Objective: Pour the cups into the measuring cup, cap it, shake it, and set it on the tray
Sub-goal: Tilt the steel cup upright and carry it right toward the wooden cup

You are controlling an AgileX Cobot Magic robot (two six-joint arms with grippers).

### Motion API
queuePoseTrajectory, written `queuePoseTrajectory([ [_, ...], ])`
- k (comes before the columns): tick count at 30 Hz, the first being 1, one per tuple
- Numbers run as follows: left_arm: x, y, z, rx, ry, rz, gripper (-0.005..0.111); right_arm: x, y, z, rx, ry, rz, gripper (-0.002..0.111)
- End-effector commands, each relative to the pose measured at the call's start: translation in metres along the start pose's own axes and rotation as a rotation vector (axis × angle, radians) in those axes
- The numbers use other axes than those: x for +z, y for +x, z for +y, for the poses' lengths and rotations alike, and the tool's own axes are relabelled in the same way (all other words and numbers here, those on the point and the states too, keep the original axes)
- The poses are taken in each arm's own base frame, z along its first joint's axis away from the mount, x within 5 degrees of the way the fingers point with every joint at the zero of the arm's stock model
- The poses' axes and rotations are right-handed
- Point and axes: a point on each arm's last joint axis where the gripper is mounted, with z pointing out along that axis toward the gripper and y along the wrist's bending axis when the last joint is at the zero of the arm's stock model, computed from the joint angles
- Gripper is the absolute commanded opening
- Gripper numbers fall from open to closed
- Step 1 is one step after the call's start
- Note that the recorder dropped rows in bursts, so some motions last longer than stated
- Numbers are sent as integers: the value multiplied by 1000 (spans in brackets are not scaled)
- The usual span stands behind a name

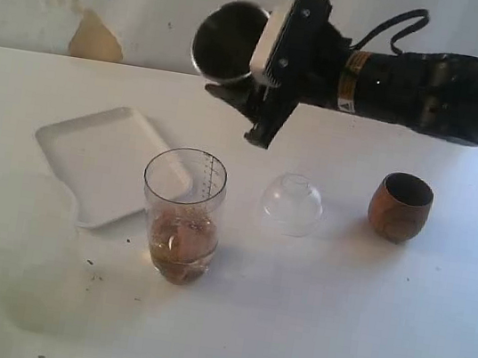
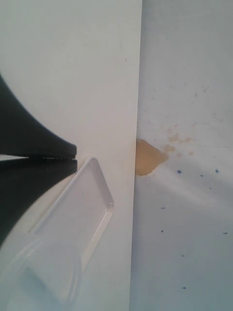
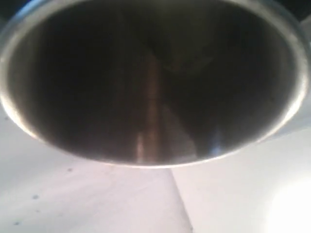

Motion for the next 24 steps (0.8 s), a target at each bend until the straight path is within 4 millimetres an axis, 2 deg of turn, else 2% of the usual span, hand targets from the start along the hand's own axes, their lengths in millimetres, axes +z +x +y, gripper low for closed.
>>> queuePoseTrajectory([
  [1,0,0,0,-8,-2,-8,1,-29,0,-45,291,237,-193,0],
  [5,0,0,0,-8,-2,-8,1,-52,17,-66,454,320,-214,0],
  [11,0,0,0,-8,-2,-8,1,-87,58,-80,520,431,-85,0],
  [20,0,0,0,-8,-2,-8,1,-138,119,-77,638,527,-62,0],
  [24,0,0,0,-8,-2,-8,1,-156,127,-72,655,546,-86,0],
])
